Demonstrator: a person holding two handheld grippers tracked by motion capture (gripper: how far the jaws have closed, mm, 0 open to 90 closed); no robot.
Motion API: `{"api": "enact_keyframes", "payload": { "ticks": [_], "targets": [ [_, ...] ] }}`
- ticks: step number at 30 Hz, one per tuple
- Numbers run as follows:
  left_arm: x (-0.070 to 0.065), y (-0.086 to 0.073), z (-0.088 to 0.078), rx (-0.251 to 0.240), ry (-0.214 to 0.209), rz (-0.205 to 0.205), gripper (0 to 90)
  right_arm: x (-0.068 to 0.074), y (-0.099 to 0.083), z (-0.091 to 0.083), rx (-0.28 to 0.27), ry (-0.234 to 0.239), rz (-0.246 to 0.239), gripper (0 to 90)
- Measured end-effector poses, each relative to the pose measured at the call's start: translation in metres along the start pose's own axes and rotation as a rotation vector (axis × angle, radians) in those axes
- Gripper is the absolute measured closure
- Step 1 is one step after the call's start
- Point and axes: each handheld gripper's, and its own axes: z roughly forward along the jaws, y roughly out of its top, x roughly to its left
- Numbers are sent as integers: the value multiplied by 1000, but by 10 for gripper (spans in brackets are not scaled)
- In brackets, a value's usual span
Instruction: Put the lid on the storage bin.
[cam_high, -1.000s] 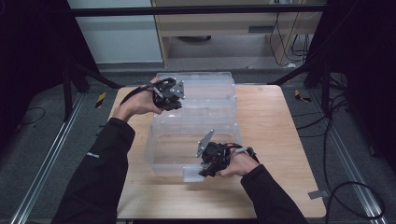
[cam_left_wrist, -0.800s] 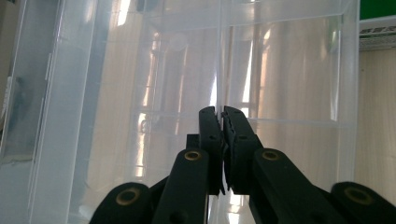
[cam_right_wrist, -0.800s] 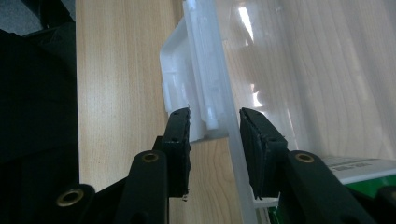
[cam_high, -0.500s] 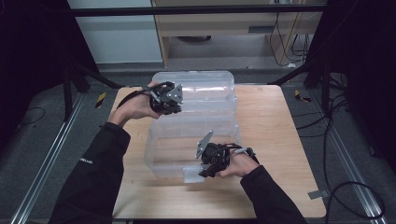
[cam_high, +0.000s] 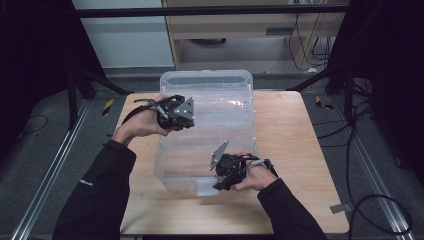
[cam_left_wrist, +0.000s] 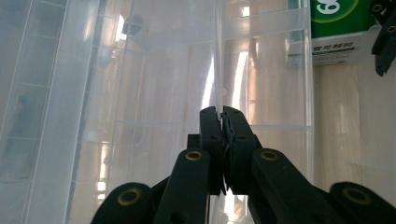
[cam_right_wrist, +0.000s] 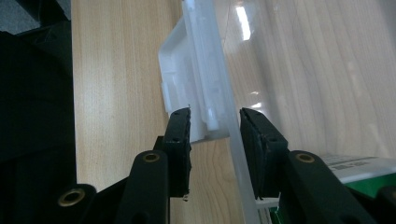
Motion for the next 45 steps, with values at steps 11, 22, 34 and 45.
{"api": "enact_keyframes", "payload": {
  "ticks": [11,22,34,45],
  "targets": [
    [-18,1,-8,-9,10,-8,873,1,0,0,-2,-9,-6,643],
    [-30,0,-11,-18,7,-17,871,2,-1,0,-10,-11,-6,641],
    [-43,-3,-14,-35,-9,-16,863,2,-2,-1,-20,-11,5,635],
    [-51,-3,-14,-38,-46,-14,855,5,-3,-1,-32,-36,-7,623]
  ]
}}
